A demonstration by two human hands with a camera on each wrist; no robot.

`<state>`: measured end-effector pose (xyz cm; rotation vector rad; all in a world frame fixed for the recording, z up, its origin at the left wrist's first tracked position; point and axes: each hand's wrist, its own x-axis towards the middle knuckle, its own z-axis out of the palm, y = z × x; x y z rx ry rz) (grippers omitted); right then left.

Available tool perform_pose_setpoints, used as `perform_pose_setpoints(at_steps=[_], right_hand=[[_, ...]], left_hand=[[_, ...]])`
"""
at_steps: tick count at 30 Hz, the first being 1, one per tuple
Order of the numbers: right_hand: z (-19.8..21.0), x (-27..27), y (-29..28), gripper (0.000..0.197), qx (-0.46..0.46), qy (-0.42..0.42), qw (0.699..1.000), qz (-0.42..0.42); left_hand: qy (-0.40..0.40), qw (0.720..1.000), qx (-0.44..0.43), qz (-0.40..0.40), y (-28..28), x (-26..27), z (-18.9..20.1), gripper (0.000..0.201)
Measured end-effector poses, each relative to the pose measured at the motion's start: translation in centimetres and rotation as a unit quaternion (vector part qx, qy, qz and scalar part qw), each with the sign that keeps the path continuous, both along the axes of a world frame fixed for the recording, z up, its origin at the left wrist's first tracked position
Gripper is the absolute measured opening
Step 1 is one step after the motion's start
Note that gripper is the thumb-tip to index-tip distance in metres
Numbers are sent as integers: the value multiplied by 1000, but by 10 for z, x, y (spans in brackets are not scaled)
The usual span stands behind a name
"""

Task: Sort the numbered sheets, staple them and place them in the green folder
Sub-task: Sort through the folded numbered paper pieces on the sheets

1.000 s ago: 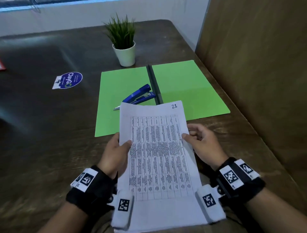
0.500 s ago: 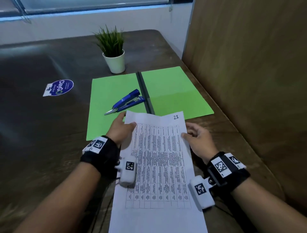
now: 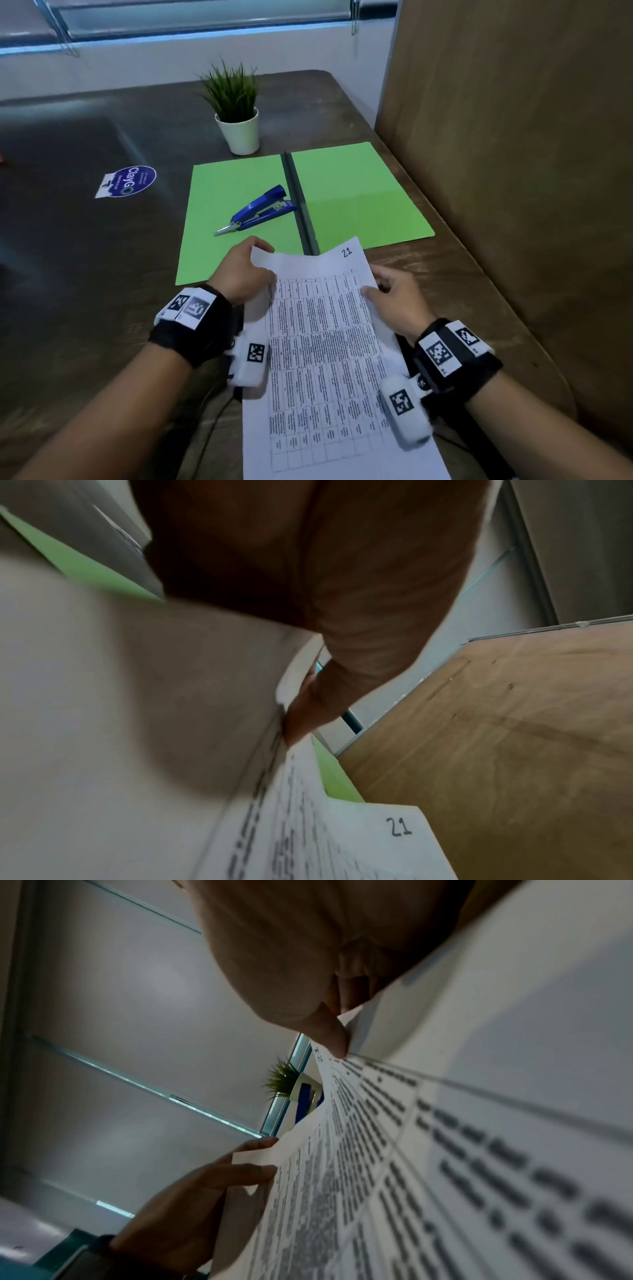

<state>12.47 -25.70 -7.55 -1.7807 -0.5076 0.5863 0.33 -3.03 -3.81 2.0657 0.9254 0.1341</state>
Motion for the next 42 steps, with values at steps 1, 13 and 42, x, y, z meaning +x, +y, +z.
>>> perform_pose_setpoints(at_steps=[1,13,42], right_hand=[[0,-3,3,43,2,1,1000,7],[-5,-19,32,25,-18,20,1000,-5],[-6,-33,24,36,9,33,997,-62]], left_hand=[[11,1000,10,-5,5,-3,1,38],[-75,994,-69,39,27,-57,-27,27],[81,983,126,-105,18,-38,0,44]])
